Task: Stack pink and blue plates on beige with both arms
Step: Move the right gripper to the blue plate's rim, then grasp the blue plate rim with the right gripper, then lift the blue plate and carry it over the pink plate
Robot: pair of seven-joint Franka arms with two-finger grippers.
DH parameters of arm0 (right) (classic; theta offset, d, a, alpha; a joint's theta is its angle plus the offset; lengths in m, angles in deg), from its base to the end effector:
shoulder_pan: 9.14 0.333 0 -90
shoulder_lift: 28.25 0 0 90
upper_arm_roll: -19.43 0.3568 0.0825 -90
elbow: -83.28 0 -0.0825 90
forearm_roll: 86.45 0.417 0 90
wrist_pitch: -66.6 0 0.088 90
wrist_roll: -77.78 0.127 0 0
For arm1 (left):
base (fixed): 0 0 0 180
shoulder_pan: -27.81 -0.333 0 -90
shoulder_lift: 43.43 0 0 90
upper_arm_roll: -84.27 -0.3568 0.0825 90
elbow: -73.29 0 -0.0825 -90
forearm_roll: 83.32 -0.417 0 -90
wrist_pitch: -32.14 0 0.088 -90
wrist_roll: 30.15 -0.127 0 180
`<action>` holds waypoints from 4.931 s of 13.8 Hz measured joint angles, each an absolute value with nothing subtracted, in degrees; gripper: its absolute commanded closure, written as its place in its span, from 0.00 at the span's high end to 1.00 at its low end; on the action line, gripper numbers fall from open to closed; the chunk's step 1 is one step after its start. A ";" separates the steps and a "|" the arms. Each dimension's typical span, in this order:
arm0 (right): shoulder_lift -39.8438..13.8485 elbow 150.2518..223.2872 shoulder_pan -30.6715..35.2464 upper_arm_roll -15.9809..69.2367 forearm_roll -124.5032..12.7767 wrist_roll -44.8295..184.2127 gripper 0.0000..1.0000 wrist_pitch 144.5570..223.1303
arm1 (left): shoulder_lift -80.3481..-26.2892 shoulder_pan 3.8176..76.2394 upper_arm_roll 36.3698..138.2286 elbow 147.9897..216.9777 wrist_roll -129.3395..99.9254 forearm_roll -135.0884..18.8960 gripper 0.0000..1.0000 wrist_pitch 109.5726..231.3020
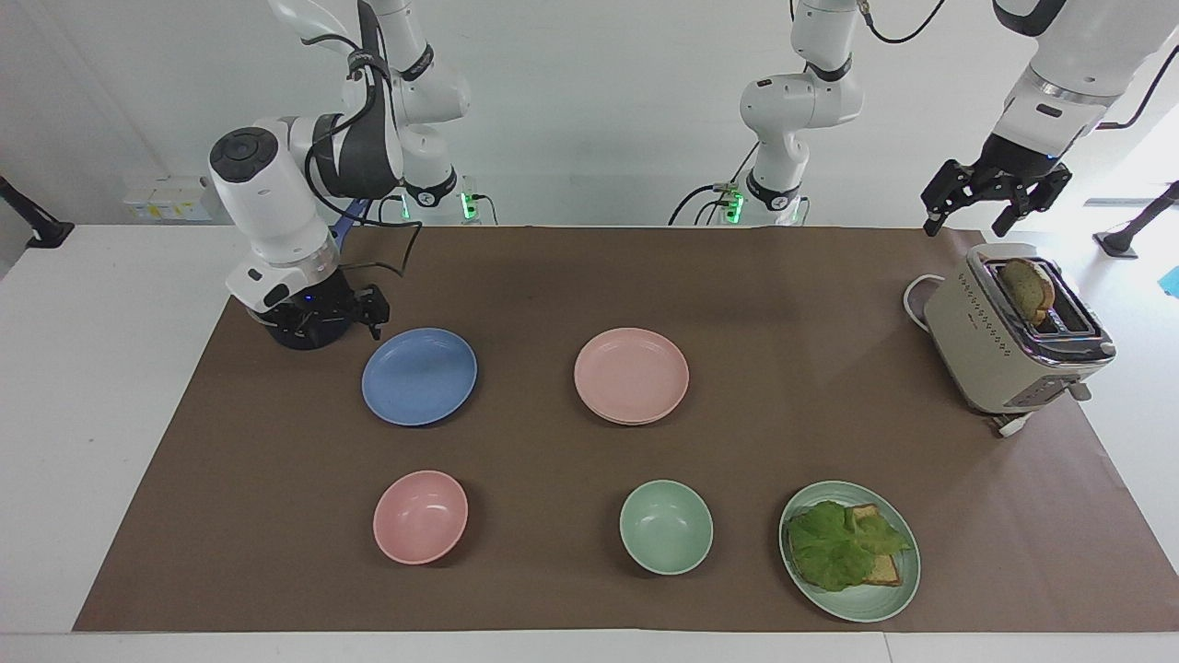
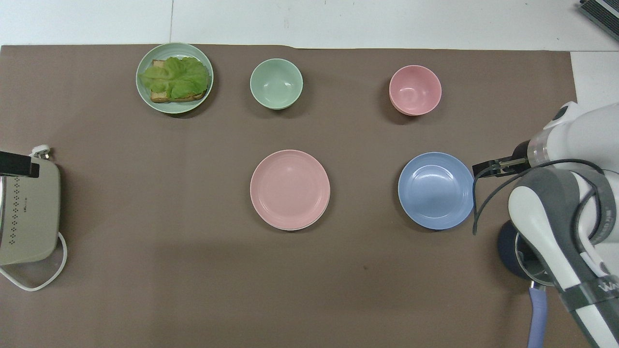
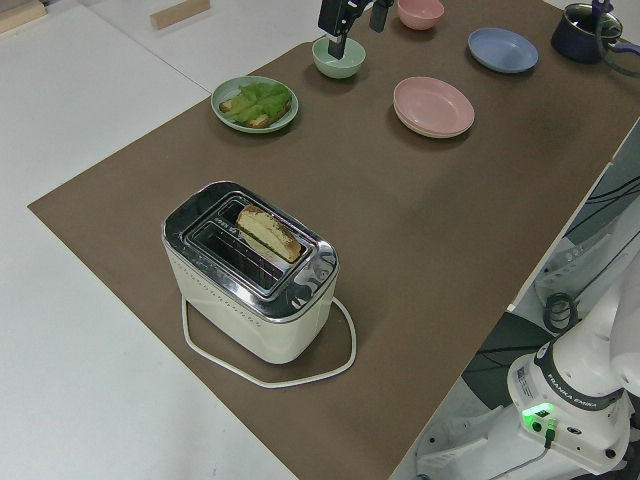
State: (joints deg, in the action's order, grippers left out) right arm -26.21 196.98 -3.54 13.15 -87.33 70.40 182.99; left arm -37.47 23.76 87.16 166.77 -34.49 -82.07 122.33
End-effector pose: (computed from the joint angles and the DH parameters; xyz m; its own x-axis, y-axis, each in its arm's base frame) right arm 0.5960 -0.0077 0.4540 0.9923 0.1235 0.0091 0.1234 -0.9922 0.0191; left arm 0.5519 0.0068 0.6741 0.9973 -0.0554 0.0476 -0.0561 -0.9983 0.0130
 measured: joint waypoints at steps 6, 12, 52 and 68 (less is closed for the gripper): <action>-22.07 203.76 -3.48 13.31 -87.25 69.63 1.00 193.92 | -37.47 23.76 87.16 166.77 -34.49 -82.07 1.00 122.33; -18.75 208.07 -5.52 13.09 -85.07 64.02 1.00 198.50 | -37.47 23.76 87.16 166.77 -34.49 -82.07 1.00 122.33; -23.90 194.99 8.44 16.56 -78.52 87.65 0.00 186.55 | -37.47 23.76 87.15 166.77 -34.49 -82.07 1.00 122.33; -15.20 194.50 21.64 18.35 -77.08 102.49 0.00 197.55 | -37.47 23.76 87.15 166.78 -34.49 -82.07 1.00 122.33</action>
State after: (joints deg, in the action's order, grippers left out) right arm -15.20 194.50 21.64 18.35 -77.08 102.49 197.55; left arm -37.47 23.76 87.15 166.78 -34.49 -82.07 122.33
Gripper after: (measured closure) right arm 0.947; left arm 0.000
